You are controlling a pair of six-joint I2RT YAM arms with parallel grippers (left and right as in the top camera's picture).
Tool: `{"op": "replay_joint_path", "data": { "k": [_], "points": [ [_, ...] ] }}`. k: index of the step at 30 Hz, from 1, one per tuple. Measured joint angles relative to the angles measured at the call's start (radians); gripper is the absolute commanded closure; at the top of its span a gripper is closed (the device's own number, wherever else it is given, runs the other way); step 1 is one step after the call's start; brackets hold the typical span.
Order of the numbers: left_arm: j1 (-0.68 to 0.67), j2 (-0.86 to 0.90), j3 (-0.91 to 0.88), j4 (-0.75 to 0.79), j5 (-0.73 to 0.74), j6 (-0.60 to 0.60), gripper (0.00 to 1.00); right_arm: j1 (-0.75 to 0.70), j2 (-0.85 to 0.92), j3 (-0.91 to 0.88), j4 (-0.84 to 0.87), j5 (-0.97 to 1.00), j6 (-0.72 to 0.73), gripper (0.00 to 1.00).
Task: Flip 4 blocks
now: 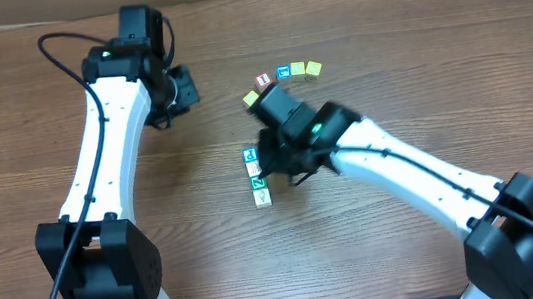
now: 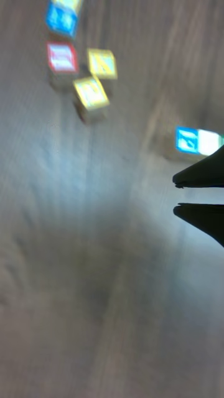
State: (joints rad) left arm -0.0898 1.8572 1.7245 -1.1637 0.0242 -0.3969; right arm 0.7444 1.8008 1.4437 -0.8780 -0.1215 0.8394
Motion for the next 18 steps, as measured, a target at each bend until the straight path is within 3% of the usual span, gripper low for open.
{"op": "replay_joint_path", "data": {
  "k": [8, 10, 18],
  "points": [
    [0.0, 0.0, -0.105, -0.05, -0.051, -0.022, 0.92, -0.164, 0.0, 0.0, -0.174, 0.072, -0.242, 0.83],
    [0.0, 0.0, -0.137, -0.046, -0.064, -0.023, 0.95, -0.206, 0.0, 0.0, -0.204, 0.09, -0.288, 0.82],
    [-0.008, 0.0, -0.239, 0.002, -0.066, -0.023, 0.96, -0.315, 0.0, -0.001, -0.226, 0.126, -0.366, 0.79]
  ]
}}
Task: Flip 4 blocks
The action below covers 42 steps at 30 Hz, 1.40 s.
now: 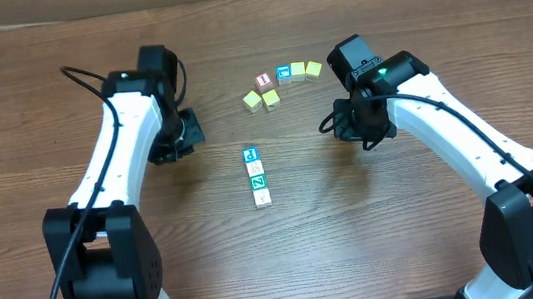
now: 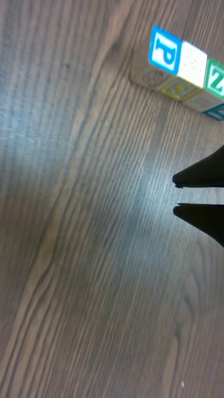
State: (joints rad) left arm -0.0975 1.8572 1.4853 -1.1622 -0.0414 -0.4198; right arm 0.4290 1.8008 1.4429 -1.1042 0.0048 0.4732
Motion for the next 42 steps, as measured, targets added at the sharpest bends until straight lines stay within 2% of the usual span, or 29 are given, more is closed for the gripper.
{"op": "replay_joint_path", "data": {
  "k": [8, 11, 22, 33, 36, 42],
  "points": [
    [-0.027, 0.002, -0.16, 0.131, 0.024, 0.009, 0.96, 0.0, 0.0, -0.021, 0.006, 0.028, -0.013, 0.78],
    [-0.027, 0.004, -0.2, 0.181, 0.042, 0.013, 0.96, 0.0, 0.0, -0.022, 0.014, 0.029, -0.014, 0.75],
    [-0.09, 0.006, -0.223, 0.307, 0.14, 0.087, 0.96, 0.0, 0.0, -0.023, 0.032, 0.033, -0.018, 0.75],
    [-0.132, 0.006, -0.229, 0.341, 0.127, 0.062, 0.96, 0.0, 0.0, -0.023, 0.032, 0.036, -0.018, 0.75],
    [-0.132, 0.006, -0.241, 0.349, 0.127, 0.052, 0.96, 0.0, 0.0, -0.023, 0.038, 0.037, -0.018, 0.79],
    [-0.132, 0.008, -0.319, 0.455, 0.123, 0.03, 0.96, 0.0, 0.0, -0.023, 0.049, 0.037, -0.021, 0.8]
  ]
}}
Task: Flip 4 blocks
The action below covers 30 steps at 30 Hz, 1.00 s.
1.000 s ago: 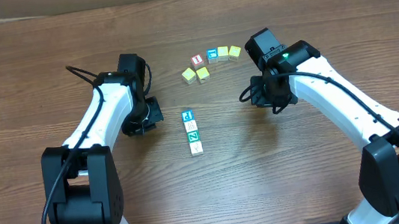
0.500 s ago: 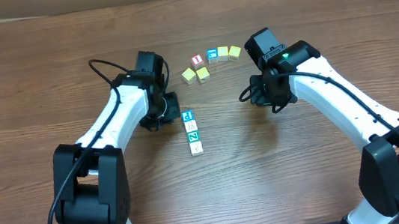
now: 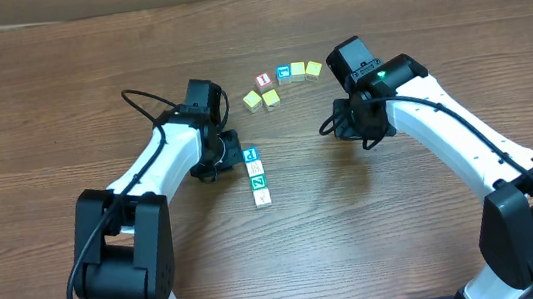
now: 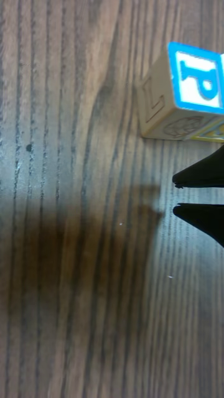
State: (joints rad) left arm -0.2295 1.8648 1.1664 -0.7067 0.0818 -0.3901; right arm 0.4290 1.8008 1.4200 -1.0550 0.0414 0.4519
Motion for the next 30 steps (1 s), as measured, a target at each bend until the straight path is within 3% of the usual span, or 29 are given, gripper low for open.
{"op": "replay_joint_path", "data": {
  "k": [30],
  "points": [
    [-0.039, 0.002, -0.01, 0.087, -0.004, -0.049, 0.96, 0.0, 0.0, 0.0, 0.008, 0.0, 0.0, 0.8]
  ]
}}
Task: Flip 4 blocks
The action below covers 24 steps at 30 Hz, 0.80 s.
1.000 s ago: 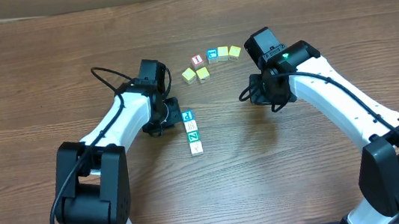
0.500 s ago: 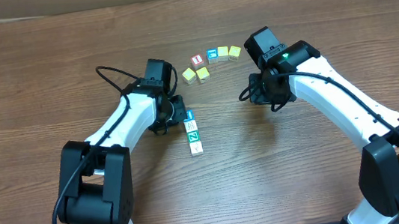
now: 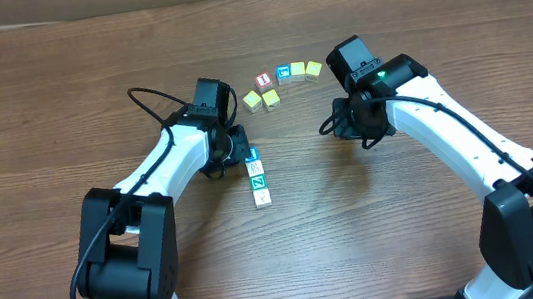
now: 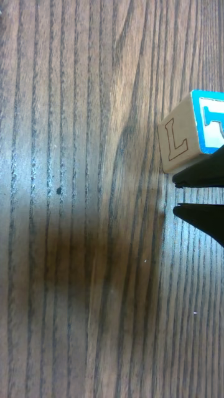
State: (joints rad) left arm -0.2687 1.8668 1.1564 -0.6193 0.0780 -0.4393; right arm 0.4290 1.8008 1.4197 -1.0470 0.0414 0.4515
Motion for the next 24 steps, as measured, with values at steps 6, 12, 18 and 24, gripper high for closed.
{"op": "replay_joint_path", "data": {
  "k": [6, 12, 18, 24],
  "points": [
    [0.0, 0.0, 0.0, 0.0, 0.0, 0.0, 0.96, 0.0, 0.0, 0.0, 0.0, 0.0, 0.0, 0.8],
    [-0.006, 0.0, 0.0, 0.0, 0.0, 0.0, 0.96, 0.0, 0.0, 0.0, 0.0, 0.0, 0.0, 0.8],
    [-0.01, 0.0, 0.0, 0.0, 0.0, 0.0, 0.96, 0.0, 0.0, 0.0, 0.0, 0.0, 0.0, 0.8],
    [-0.011, 0.0, 0.0, 0.0, 0.0, 0.0, 0.96, 0.0, 0.0, 0.0, 0.0, 0.0, 0.0, 0.8]
  ]
}}
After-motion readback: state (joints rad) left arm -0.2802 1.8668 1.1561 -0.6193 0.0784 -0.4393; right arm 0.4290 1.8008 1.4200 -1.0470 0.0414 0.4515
